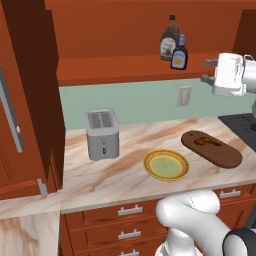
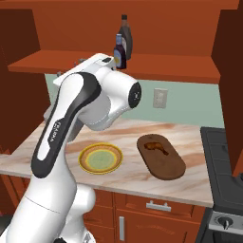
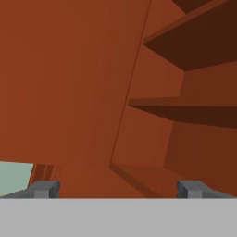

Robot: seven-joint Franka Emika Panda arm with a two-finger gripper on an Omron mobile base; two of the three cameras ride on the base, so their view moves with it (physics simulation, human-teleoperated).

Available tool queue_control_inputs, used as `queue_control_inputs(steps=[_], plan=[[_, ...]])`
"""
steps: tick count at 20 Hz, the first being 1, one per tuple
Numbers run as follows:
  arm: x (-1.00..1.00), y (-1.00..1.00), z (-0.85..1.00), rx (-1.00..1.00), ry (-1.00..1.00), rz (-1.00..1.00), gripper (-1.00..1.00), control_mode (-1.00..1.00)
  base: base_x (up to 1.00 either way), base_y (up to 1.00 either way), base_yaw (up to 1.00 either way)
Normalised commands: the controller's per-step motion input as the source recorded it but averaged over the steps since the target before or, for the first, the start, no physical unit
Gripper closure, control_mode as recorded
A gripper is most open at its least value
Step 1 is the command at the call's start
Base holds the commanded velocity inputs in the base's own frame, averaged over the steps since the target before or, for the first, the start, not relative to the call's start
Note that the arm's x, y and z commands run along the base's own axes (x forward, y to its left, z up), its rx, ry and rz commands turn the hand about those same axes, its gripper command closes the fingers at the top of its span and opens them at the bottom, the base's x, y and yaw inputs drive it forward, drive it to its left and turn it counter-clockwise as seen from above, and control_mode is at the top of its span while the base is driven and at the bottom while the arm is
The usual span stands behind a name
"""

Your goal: Pick the chicken drumstick from the plate and place it on the cutting board. Then pick the condiment bottle from the cabinet and place it next to the cutting board.

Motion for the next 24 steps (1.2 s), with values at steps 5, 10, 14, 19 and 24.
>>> queue_control_inputs(steps=[5,10,14,19,24], plan=[[0.26,0.00,0.13,0.00,0.00,-0.03,-1.00,-1.00,0.00,0.00,0.00],[0.22,0.00,0.14,0.00,0.00,-0.04,-1.00,-1.00,0.00,0.00,0.00],[0.23,0.00,0.06,0.00,0.00,-0.05,-1.00,-1.00,0.00,0.00,0.00],[0.21,0.00,0.00,0.00,0.00,-0.05,-1.00,-1.00,0.00,0.00,0.00],[0.22,-0.04,0.00,0.00,0.00,-0.06,-1.00,-1.00,0.00,0.00,0.00]])
